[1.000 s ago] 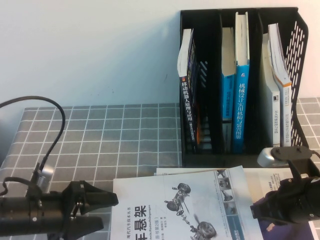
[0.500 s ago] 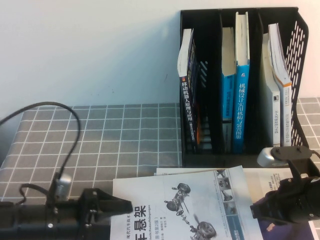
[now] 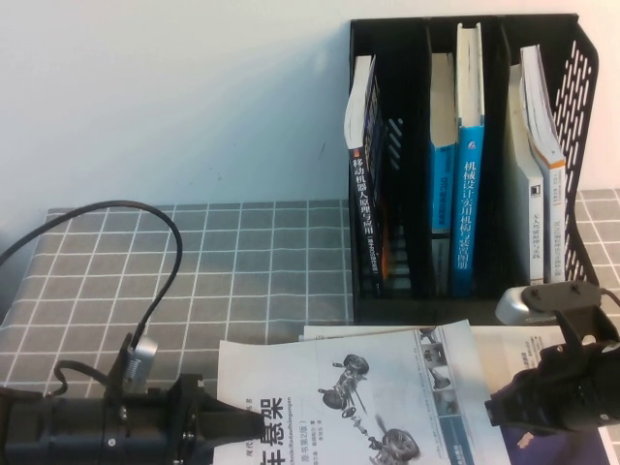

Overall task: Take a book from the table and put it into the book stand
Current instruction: Pick up the book with your left arm, then place the book on the book shelf

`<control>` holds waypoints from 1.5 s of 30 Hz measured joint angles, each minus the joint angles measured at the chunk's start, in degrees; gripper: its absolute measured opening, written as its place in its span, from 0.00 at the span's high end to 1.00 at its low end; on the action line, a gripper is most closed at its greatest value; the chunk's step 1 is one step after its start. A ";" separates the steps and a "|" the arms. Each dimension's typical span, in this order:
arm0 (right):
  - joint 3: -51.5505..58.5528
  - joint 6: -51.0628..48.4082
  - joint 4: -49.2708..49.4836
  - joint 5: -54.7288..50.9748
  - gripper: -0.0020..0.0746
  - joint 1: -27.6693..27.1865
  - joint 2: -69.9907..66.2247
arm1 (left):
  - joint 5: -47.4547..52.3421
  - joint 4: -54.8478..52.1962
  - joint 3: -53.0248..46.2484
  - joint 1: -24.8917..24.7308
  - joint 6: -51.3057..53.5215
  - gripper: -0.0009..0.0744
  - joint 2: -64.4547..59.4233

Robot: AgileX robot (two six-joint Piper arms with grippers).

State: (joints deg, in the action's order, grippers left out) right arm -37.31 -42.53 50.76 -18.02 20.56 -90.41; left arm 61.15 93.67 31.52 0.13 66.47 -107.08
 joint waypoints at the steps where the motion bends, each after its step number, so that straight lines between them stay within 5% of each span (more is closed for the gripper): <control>1: -0.13 -0.21 -0.11 0.00 0.98 0.10 0.33 | 0.80 0.00 0.00 0.00 0.27 0.84 0.00; 17: -17.45 -7.38 -0.30 -4.53 0.98 0.55 11.73 | 1.41 -5.90 4.03 0.01 -13.52 0.84 21.86; 25: -22.48 -7.87 0.64 -7.66 0.98 0.55 11.77 | -3.38 -21.73 22.15 -0.13 -34.16 0.84 35.24; 35: -23.05 -8.10 1.16 -7.75 0.98 0.55 12.22 | -1.22 -37.44 48.43 -0.09 -56.81 0.84 33.18; 40: -23.05 -8.10 1.37 -8.15 0.98 0.55 16.33 | -5.86 -40.19 55.98 -3.64 -61.79 0.84 31.35; 45: -23.05 -8.10 1.49 -8.15 0.98 0.55 25.59 | -13.01 -47.01 60.77 -12.25 -66.47 0.84 28.90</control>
State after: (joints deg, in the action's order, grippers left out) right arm -60.36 -50.63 52.25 -26.16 21.12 -64.82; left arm 48.14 46.66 92.29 -12.12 0.00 -78.18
